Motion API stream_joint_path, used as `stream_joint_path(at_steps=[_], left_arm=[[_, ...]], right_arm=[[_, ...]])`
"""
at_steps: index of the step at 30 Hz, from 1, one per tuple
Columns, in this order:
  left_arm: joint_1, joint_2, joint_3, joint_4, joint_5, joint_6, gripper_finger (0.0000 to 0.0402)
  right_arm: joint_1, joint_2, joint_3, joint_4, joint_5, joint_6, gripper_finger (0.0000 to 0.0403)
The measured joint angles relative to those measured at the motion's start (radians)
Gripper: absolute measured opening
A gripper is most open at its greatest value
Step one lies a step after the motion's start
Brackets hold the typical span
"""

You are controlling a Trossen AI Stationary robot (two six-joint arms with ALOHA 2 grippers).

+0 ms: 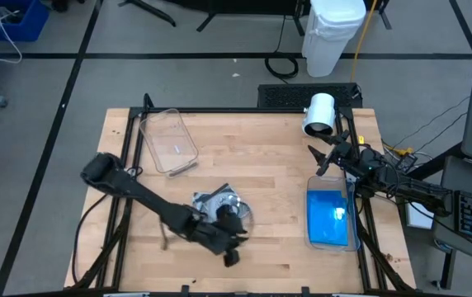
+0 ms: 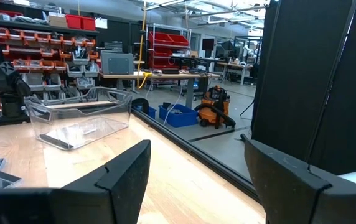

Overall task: Pick & place jewel cases by type
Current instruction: Adjust the black disc cases

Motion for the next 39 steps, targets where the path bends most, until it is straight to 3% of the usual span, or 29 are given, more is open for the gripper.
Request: stream_joint_path(at_steps=[4, 9, 12, 15, 27, 33, 39], left_arm=[[0.039, 0.140, 0.267, -0.300, 0.000, 0.011, 0.0089], [0.119, 0.309, 0.547, -0.701, -0.049, -0.130, 0.0043], [0.160, 0.392, 0.640, -0.743, -0.022, -0.114, 0.0010], [0.176, 0.451, 0.688, -0.731, 0.032, -0.014, 0.0009], [0.144, 0.439, 0.695, -0.736, 0.091, 0.140, 0.0009], [0.045, 0.348, 0.630, -0.621, -0.166, 0.250, 0.0009], [-0.043, 0.125, 0.322, -0.573, -0.407, 0.121, 0.0005]], right_arm=[[0.000, 0.000, 0.000, -0.001, 0.000, 0.000, 0.0251], [0.000, 0.002, 0.000, 0.001, 0.000, 0.000, 0.0251], [0.000, 0.002, 0.000, -0.001, 0.000, 0.000, 0.0251], [0.000, 0.003, 0.000, 0.000, 0.000, 0.000, 0.0251], [0.000, 0.003, 0.000, 0.000, 0.000, 0.000, 0.0251], [0.000, 0.004, 0.000, 0.000, 0.000, 0.000, 0.0251], [0.000, 0.007, 0.000, -0.001, 0.000, 0.000, 0.0251]])
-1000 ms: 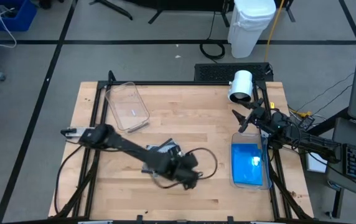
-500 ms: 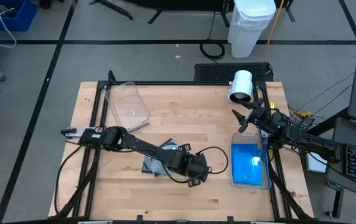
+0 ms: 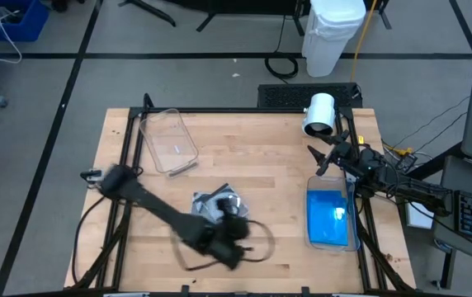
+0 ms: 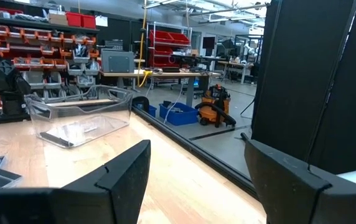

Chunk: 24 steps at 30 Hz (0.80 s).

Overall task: Pick & place jewel cases by type
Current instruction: Adjust the black disc cases

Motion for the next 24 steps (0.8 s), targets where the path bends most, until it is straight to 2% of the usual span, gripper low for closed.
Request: stream_joint_path(at_steps=[5, 9, 14, 19, 21, 24], left_arm=[[-0.098, -0.282, -0.386, 0.127, -0.203, -0.178, 0.0005], [-0.162, -0.518, -0.678, 0.371, -0.297, -0.164, 0.0006], [-0.198, -0.742, -0.996, 0.790, -0.302, 0.040, 0.0004], [-0.221, -0.899, -1.250, 1.159, -0.260, 0.238, 0.0003], [-0.221, -0.947, -1.326, 1.269, -0.253, 0.287, 0.0005], [-0.219, -1.001, -1.414, 1.366, -0.248, 0.352, 0.0004]], right_arm=[[0.000, 0.000, 0.000, 0.000, 0.000, 0.000, 0.0251], [0.000, 0.000, 0.000, 0.001, 0.000, 0.000, 0.0251], [0.000, 0.000, 0.000, 0.003, 0.000, 0.000, 0.0251], [0.000, 0.001, 0.000, 0.015, -0.002, 0.005, 0.0251], [0.000, 0.003, 0.000, 0.014, -0.010, 0.062, 0.0251], [0.001, 0.004, 0.000, 0.011, -0.038, 0.266, 0.0251]])
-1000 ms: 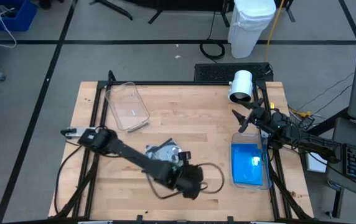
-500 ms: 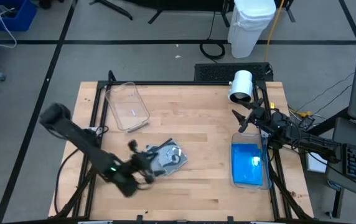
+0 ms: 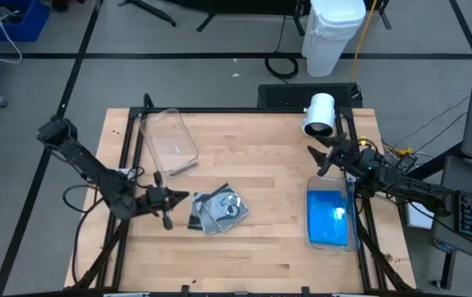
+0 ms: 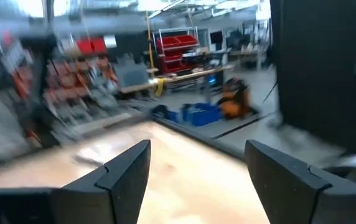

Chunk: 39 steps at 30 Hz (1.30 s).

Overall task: Pick & place jewel cases by type
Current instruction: Adjust the black disc cases

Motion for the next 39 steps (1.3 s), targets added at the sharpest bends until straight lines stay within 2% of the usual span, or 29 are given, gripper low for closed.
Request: stream_joint_path(at_steps=[3, 6, 10, 15, 17, 21, 28, 35, 39], left_arm=[[0.010, -0.055, -0.051, 0.052, 0.025, 0.058, 0.0003], [0.016, -0.115, -0.086, 0.064, 0.082, 0.103, 0.0010], [0.016, -0.187, -0.153, 0.066, 0.113, 0.101, 0.0005], [0.016, -0.249, -0.276, 0.082, 0.110, 0.009, 0.0011], [0.017, -0.263, -0.279, 0.027, 0.104, -0.037, 0.0011], [0.017, -0.267, -0.279, 0.033, 0.109, -0.071, 0.0004], [0.017, -0.266, -0.280, -0.003, 0.110, -0.148, 0.0027], [0.028, -0.265, -0.280, -0.092, 0.104, -0.249, 0.0005], [0.039, -0.265, -0.280, -0.115, 0.104, -0.313, 0.0015]], right_arm=[[0.000, 0.001, 0.000, 0.019, -0.016, 0.220, 0.0251], [0.001, 0.000, 0.000, 0.059, -0.014, 0.310, 0.0251], [0.000, 0.000, 0.000, 0.050, -0.015, 0.300, 0.0251], [0.000, 0.001, 0.000, 0.019, -0.015, 0.338, 0.0251], [0.000, 0.001, 0.000, 0.018, -0.016, 0.341, 0.0251], [0.000, 0.002, 0.000, 0.013, -0.015, 0.340, 0.0251], [0.000, 0.002, 0.000, 0.080, -0.015, 0.340, 0.0251], [0.000, 0.002, 0.000, 0.170, -0.015, 0.337, 0.0251], [0.000, 0.002, 0.000, 0.182, -0.014, 0.337, 0.0251]])
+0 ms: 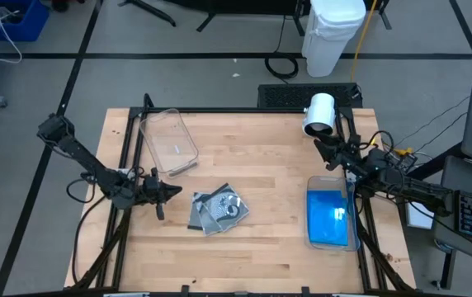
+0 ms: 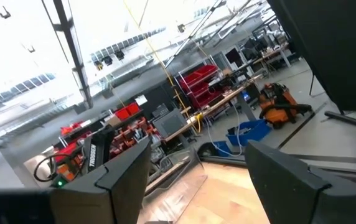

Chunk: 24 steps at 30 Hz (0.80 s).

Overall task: Pick & place jewel cases by type
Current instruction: Adjust the black disc cases, then put the top black disc case into the left transparent bin

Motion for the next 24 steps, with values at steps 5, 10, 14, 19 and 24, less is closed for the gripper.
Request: stream_joint_path(at_steps=[5, 10, 14, 19, 24], left_arm=[[0.002, 0.000, 0.000, -0.003, 0.005, -0.005, 0.0042], [0.002, 0.000, 0.000, -0.027, 0.005, 0.002, 0.0056], [0.002, 0.000, 0.000, -0.004, 0.005, -0.020, 0.0062], [0.002, 0.000, 0.000, 0.027, 0.005, 0.020, 0.0061], [0.002, 0.000, 0.000, 0.028, 0.005, 0.053, 0.0062]], right_arm=[[0.000, 0.000, 0.000, 0.012, 0.000, 0.000, 0.0251], [0.001, 0.006, 0.000, -0.046, -0.092, 0.001, 0.0251], [0.001, 0.035, 0.000, -0.086, -0.216, -0.001, 0.0251], [0.006, 0.080, 0.000, -0.075, -0.314, -0.043, 0.0251], [0.060, 0.121, -0.035, -0.035, -0.315, -0.088, 0.0251]])
